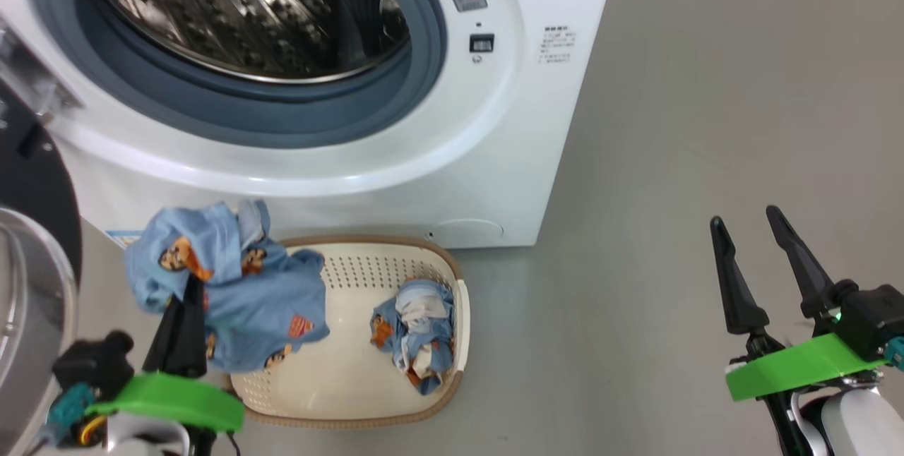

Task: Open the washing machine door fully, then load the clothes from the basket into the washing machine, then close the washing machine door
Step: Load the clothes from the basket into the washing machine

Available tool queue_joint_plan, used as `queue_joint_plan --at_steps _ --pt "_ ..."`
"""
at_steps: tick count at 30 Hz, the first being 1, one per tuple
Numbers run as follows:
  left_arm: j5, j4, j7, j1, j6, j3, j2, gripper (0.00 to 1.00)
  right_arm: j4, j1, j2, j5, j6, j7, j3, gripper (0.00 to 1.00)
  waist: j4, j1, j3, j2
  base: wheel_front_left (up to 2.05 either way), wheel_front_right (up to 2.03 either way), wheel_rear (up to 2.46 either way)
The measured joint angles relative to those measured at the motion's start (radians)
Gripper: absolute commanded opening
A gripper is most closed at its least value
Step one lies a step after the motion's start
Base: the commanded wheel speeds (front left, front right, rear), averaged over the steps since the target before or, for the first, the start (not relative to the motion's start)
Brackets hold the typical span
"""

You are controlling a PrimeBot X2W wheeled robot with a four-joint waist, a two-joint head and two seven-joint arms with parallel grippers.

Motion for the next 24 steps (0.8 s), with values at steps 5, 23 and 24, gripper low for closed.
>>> queue_joint_plan --at_steps 5,23,24 --pt "0.033 -0.091 0.0 0.088 0.0 0.035 -0.014 0.0 -0.001 0.025 0.0 0.003 0.0 0.0 -0.011 1.0 0.011 0.0 -0.037 0.0 0.0 0.0 0.0" --pt "0.088 -0.304 0.0 0.264 0.0 0.094 -0.07 0.0 -0.013 0.076 0.003 0.006 0.0 0.0 -0.043 1.0 0.024 0.0001 -0.058 0.0 0.0 0.0 0.0" --pt "0.088 -0.304 0.0 0.261 0.0 0.094 -0.07 0.0 -0.016 0.075 0.004 0.006 0.0 0.0 -0.043 1.0 0.023 0.0002 -0.049 0.0 0.0 0.0 0.0"
